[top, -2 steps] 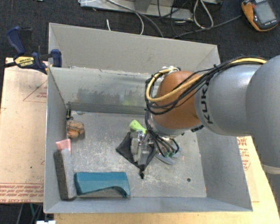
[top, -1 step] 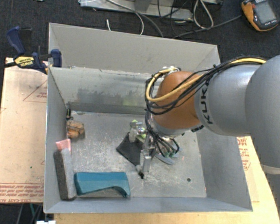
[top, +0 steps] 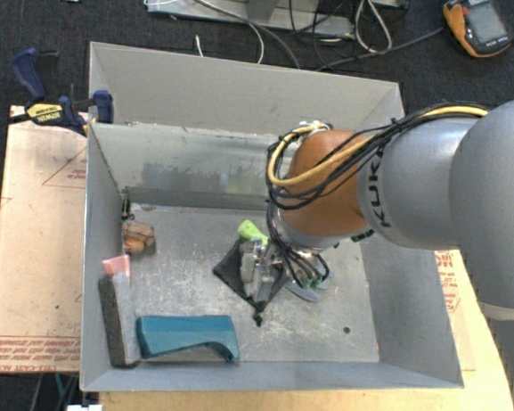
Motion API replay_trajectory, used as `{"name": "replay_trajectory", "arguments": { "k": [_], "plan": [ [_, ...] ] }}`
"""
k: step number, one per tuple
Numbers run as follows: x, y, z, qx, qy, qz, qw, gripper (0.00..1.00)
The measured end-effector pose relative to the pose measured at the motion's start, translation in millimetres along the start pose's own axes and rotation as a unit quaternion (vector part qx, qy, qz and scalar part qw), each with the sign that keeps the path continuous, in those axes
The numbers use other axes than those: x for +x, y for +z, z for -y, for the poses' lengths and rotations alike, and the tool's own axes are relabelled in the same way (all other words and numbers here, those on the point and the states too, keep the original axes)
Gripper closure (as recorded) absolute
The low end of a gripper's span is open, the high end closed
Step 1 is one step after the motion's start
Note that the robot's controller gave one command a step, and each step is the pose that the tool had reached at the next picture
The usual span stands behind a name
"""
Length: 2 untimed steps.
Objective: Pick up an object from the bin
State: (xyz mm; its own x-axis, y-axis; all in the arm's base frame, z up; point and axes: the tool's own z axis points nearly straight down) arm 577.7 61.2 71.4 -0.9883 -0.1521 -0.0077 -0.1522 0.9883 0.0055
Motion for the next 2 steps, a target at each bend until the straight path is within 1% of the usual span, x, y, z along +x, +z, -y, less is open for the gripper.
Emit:
{"name": "replay_trajectory", "arguments": {
  "k": [1,2],
  "plan": [
    [0.3,0.8,0.0,0.0,0.0,0.0,1.0,0.0],
    [0.0,0.0,0.0,0.0,0.0,0.0001,1.0,1.0]
  ]
}}
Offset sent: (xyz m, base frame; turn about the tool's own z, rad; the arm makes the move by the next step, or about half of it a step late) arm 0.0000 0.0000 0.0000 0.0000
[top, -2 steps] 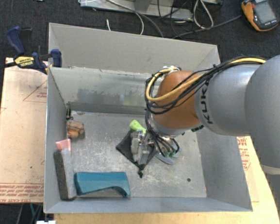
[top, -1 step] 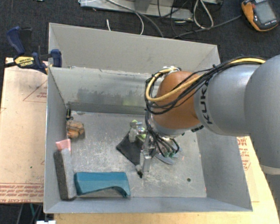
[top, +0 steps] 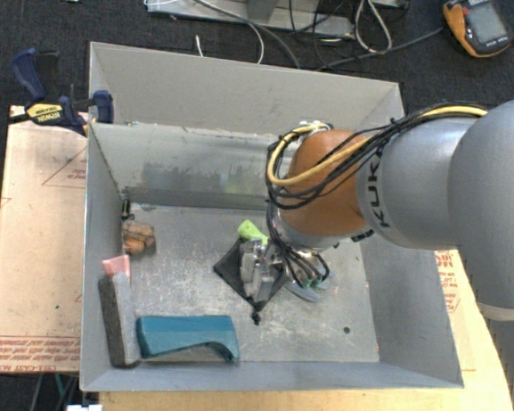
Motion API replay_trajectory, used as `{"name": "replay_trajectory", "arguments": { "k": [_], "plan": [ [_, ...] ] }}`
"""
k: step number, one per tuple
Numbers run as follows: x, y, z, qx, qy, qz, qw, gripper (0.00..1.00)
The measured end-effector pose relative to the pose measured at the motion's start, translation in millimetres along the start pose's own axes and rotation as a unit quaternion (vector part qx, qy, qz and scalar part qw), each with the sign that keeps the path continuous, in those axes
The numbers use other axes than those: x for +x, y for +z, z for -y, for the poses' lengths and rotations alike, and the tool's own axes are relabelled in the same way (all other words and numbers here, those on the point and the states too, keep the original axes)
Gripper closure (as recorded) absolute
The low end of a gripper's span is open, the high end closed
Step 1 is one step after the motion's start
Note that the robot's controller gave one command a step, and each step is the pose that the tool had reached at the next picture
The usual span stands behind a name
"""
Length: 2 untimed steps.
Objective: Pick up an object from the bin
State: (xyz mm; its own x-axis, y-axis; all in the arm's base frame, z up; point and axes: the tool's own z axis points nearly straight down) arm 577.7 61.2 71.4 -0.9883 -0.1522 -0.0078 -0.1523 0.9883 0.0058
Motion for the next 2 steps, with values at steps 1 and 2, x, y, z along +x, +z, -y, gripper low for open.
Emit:
{"name": "replay_trajectory", "arguments": {
  "k": [1,2],
  "plan": [
    [0.0,0.0,0.0,0.0,0.0,0.0,1.0,1.0],
    [14.5,1.3,-3.9,-0.001,-0.18,0.0012,0.9837,0.0]
  ]
}}
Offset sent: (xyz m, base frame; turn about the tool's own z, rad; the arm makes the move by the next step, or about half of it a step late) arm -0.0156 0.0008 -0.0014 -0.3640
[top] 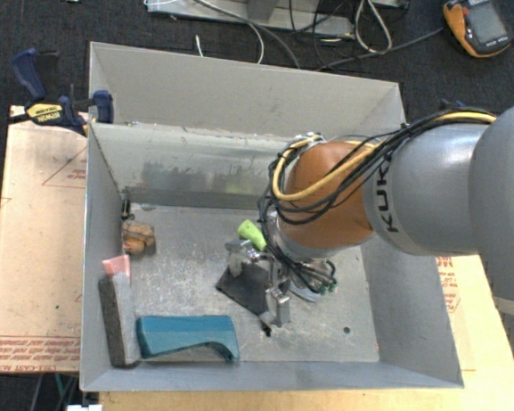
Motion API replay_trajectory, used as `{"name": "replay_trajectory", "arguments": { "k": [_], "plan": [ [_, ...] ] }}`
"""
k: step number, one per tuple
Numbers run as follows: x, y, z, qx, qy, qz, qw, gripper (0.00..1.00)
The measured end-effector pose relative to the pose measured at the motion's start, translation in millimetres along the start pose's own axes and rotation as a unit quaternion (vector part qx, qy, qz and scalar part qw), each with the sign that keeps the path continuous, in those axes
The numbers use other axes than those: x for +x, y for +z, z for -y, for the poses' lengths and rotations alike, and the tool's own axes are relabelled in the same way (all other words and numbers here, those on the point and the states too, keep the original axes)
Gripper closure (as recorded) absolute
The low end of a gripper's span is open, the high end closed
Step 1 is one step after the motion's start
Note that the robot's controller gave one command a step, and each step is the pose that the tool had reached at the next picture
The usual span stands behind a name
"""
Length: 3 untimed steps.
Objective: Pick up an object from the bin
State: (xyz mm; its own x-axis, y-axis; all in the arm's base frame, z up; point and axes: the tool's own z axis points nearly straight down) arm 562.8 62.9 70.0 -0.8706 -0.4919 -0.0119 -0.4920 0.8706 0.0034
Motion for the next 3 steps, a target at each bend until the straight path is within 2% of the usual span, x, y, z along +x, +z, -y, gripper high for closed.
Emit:
{"name": "replay_trajectory", "arguments": {
  "k": [1,2,3],
  "plan": [
    [0.0,0.0,0.1,0.0,0.0,0.0001,1.0,0.0],
    [0.0,-9.2,20.7,-0.001,0.085,0.0007,0.9964,0.0],
    [7.4,-16.2,47.2,-0.001,0.222,0.0014,0.975,0.0]
  ]
}}
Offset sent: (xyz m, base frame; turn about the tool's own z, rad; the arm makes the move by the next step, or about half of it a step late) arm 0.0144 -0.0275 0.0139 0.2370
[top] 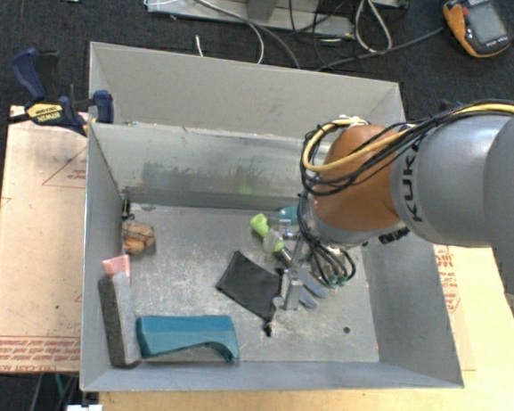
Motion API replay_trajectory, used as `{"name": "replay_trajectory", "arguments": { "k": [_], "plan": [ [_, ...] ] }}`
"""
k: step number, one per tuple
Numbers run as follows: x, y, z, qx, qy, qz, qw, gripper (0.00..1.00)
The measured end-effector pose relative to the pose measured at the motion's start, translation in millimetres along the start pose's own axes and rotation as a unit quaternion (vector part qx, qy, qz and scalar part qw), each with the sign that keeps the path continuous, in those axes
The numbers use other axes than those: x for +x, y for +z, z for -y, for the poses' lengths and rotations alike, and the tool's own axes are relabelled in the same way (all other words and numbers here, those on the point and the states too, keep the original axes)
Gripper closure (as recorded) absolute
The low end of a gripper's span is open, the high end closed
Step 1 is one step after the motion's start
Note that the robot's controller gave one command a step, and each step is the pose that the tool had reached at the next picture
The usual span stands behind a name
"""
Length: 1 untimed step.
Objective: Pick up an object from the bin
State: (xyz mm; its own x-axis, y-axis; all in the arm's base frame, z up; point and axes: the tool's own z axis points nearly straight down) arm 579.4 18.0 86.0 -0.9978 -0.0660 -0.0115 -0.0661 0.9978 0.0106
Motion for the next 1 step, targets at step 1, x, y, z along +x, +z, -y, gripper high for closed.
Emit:
{"name": "replay_trajectory", "arguments": {
  "k": [1],
  "plan": [
    [1.9,8.5,-8.6,0.0,0.004,0.0005,1.0,0.0]
  ]
}}
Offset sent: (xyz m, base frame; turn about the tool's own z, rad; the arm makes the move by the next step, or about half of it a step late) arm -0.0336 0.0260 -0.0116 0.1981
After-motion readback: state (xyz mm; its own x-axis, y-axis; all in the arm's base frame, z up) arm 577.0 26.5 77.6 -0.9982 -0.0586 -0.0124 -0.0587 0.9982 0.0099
